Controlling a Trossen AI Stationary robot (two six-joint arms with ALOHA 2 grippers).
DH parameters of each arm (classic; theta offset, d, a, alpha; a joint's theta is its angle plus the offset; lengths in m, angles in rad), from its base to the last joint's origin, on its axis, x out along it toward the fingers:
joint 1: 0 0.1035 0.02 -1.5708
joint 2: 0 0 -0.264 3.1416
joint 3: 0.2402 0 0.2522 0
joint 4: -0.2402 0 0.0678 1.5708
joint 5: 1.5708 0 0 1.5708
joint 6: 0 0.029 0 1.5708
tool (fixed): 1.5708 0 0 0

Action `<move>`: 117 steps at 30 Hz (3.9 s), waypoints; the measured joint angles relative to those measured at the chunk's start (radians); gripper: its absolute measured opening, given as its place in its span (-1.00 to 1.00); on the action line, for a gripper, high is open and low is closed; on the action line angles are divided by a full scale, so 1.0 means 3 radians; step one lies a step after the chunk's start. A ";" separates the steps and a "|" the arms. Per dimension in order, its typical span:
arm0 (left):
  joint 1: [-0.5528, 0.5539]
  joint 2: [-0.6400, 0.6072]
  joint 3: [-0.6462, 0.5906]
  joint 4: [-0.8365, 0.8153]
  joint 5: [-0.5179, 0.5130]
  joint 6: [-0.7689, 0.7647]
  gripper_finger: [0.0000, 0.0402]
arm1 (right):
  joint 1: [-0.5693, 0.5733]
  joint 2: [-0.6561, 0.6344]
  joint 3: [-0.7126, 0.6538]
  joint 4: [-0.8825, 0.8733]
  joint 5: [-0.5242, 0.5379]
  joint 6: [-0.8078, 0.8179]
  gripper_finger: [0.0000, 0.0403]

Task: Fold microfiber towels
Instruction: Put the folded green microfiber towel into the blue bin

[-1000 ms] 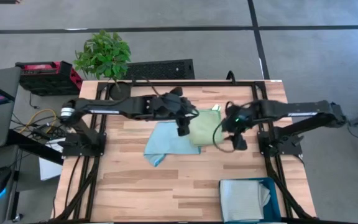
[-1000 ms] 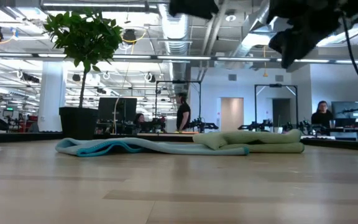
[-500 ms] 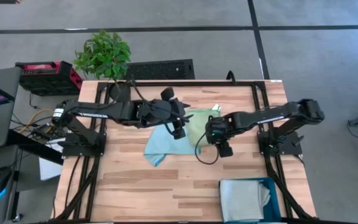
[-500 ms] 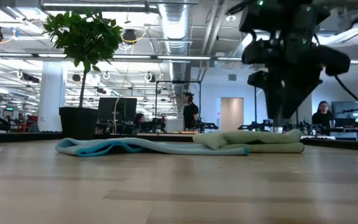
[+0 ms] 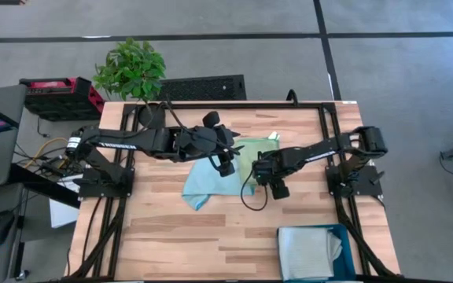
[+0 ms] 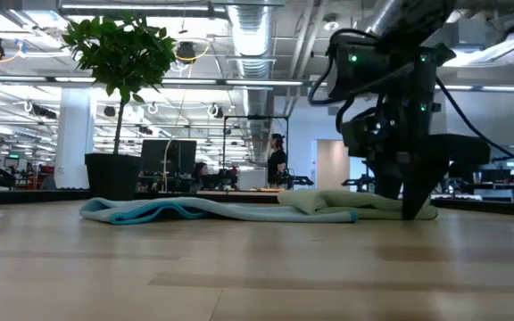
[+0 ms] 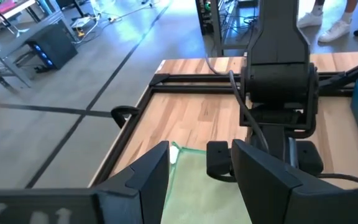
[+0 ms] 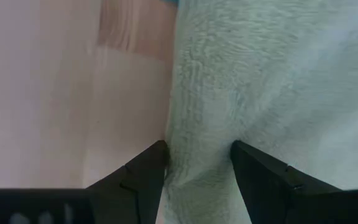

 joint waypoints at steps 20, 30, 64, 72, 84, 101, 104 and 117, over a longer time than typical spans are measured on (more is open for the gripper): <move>-0.0056 0.0000 0.0000 -0.0059 0.0000 -0.0008 -0.17 | -0.0002 0.0129 0.0006 0.0086 0.0562 0.0546 -0.89; -0.0152 0.0001 0.0000 -0.0057 0.0001 -0.0307 -0.17 | -0.0025 -0.0005 0.0083 -0.0186 0.0374 0.0560 -0.96; -0.0324 0.0004 0.0000 -0.0651 0.0001 -0.0924 -0.17 | 0.1339 -0.1955 0.0116 -0.0859 -0.0911 0.1433 -0.93; -0.0324 0.0004 0.0000 -0.0690 0.0001 -0.0923 -0.17 | 0.2012 -0.1919 0.0117 -0.0809 -0.0948 0.2164 -0.92; -0.0325 0.0004 0.0000 -0.0697 0.0021 -0.0922 -0.17 | 0.2850 -0.1917 0.0117 -0.0347 -0.1087 0.3210 -0.92; -0.0420 0.0004 0.0000 -0.0689 0.0401 -0.0896 -0.17 | 0.3302 -0.1084 0.0119 0.0154 -0.1100 0.3271 -0.92; -0.0420 0.0004 0.0000 -0.0689 0.0401 -0.0895 -0.17 | 0.3302 -0.0914 0.0119 0.0278 -0.1108 0.3269 -0.92; -0.0422 0.0004 0.0000 -0.0695 0.0673 -0.0818 -0.17 | 0.3302 -0.0627 0.0119 0.0749 -0.1346 0.3454 -0.92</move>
